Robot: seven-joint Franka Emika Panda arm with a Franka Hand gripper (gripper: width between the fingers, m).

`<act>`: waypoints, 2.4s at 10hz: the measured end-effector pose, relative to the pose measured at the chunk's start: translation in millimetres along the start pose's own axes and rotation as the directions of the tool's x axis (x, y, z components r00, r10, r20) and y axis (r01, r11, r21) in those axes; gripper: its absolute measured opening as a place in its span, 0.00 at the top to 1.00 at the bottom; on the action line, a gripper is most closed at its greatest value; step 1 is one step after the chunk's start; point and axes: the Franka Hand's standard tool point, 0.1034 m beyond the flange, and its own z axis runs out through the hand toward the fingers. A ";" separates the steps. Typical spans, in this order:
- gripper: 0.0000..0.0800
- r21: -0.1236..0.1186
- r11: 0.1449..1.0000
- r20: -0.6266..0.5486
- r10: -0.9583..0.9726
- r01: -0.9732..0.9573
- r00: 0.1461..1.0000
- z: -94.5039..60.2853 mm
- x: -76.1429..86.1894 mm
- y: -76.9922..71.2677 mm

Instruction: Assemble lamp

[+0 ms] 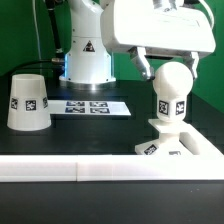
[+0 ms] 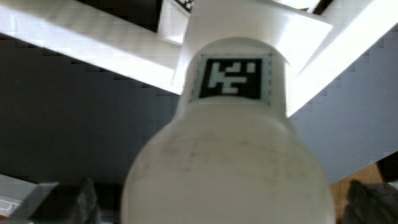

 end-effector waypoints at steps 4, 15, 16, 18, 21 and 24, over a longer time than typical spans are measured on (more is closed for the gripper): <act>0.13 0.026 1.000 0.029 0.006 -0.007 1.000 -4.9 3.4 -4.0; 0.13 0.206 0.978 0.374 -0.063 -0.016 0.925 12.0 3.7 3.5; 0.13 0.205 0.979 0.371 -0.063 -0.015 0.926 13.2 1.4 2.5; 0.13 0.204 0.979 0.371 -0.064 -0.015 0.927 14.4 -1.4 0.4; 0.28 0.202 0.979 0.373 -0.051 -0.027 0.927 14.4 -0.9 -1.5; 0.28 0.173 0.980 0.384 0.026 -0.099 0.923 14.7 -0.9 -0.8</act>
Offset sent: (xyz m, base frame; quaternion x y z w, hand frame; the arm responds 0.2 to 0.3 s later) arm 0.0000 0.0000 0.0000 0.0000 0.0000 0.0000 1.0000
